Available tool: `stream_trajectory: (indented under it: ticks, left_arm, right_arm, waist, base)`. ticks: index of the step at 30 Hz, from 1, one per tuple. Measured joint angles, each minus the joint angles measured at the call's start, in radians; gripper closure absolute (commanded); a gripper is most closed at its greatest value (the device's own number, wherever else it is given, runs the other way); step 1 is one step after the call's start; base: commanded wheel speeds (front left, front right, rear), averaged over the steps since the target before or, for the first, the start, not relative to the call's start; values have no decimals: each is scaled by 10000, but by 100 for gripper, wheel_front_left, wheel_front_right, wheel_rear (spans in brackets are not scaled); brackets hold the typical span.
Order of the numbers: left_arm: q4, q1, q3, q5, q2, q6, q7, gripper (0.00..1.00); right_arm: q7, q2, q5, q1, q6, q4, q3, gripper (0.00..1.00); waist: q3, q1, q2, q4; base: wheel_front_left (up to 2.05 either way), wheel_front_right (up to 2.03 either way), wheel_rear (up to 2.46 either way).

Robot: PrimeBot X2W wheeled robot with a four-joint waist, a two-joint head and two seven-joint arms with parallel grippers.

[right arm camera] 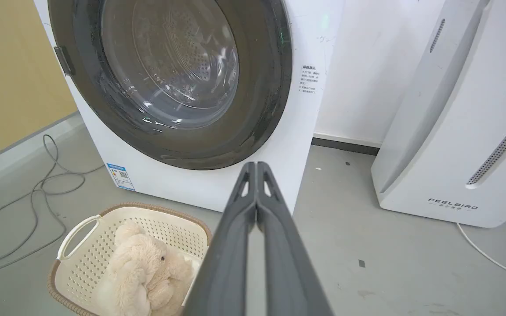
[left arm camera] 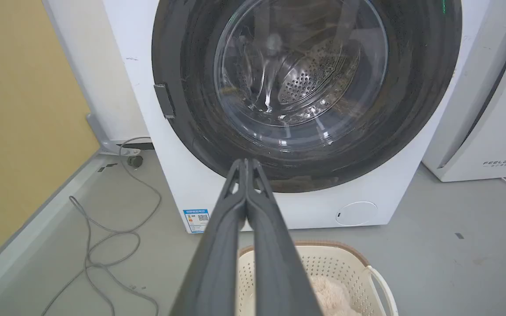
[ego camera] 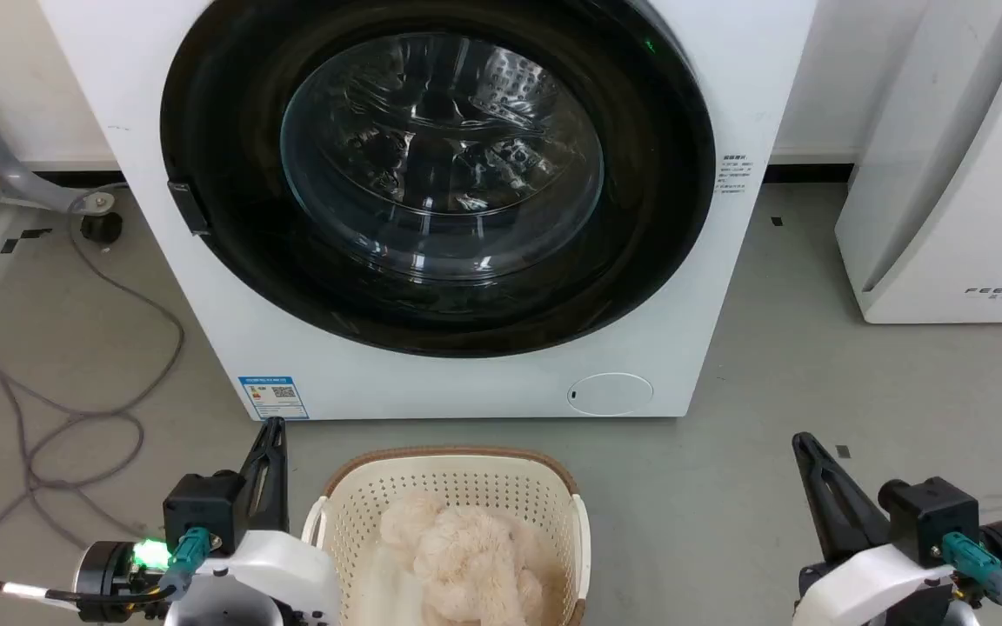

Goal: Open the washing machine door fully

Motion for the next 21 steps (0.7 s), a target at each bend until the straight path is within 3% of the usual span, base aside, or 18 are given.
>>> stream_trajectory:
  ticks: [3,4,15,16,17,21]
  left_arm:
    - [0,0,0,0,0,0,0,100]
    - [0,0,0,0,0,0,0,0]
    - [140,-5,-90,-17,-2,2,-100,0]
    - [174,-5,-107,-40,-2,2,-111,0]
    - [201,-5,-117,-75,-2,2,-132,0]
    - [274,-7,-157,-109,-2,2,-199,0]
  right_arm:
    - [0,0,0,0,0,0,-2,100]
    - [0,0,0,0,0,0,0,0]
    - [-102,0,100,8,0,96,-38,0]
    - [-109,0,115,9,0,119,-52,70]
    - [-121,0,123,9,0,140,-65,100]
    - [-205,0,224,9,0,228,-113,100]
  waist:
    - [0,0,0,0]
    - [0,0,0,0]
    - [2,-1,0,-12]
    - [2,-1,0,-13]
    - [2,0,0,-14]
    - [0,0,0,-17]
  base:
    - [0,0,0]
    - [0,0,0]
    - [0,0,0]
    - [0,0,0]
    - [0,0,0]
    - [0,0,0]
